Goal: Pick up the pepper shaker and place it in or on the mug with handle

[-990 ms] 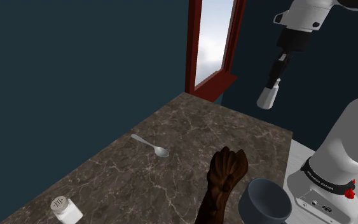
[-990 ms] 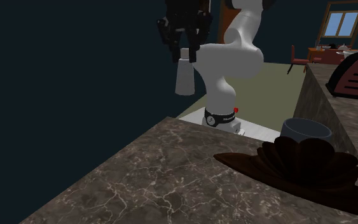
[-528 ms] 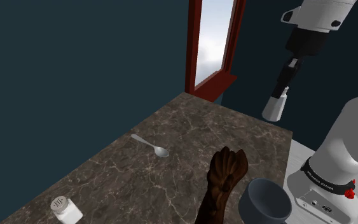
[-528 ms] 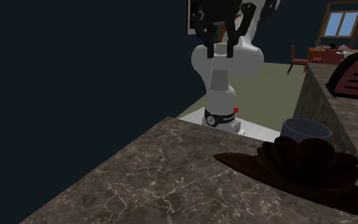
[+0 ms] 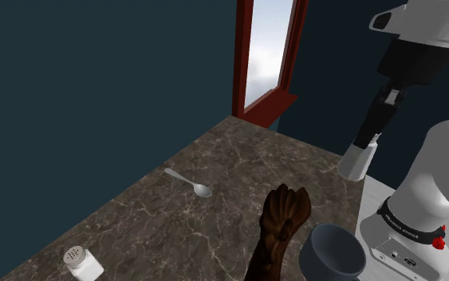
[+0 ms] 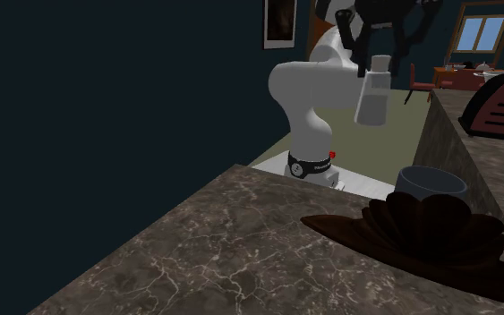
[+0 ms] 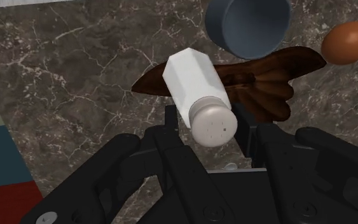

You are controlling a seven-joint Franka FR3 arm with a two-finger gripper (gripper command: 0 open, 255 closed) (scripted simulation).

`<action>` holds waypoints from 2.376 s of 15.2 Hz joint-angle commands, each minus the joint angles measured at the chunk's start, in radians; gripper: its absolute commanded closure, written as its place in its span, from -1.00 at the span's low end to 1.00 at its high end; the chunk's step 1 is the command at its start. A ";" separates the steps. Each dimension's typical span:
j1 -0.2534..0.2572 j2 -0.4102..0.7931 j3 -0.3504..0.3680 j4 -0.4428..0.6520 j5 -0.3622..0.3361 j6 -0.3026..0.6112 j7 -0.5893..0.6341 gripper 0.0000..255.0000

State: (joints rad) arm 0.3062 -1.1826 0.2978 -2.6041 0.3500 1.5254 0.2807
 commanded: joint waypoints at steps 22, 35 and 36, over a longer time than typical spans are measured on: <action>0.084 -0.004 0.340 -0.011 0.288 0.092 0.231 1.00; 0.109 -0.019 0.401 -0.103 0.347 0.168 0.222 1.00; 0.109 -0.019 0.401 -0.103 0.347 0.168 0.222 1.00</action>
State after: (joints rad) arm 0.4148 -1.2025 0.6973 -2.7058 0.6961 1.6938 0.5027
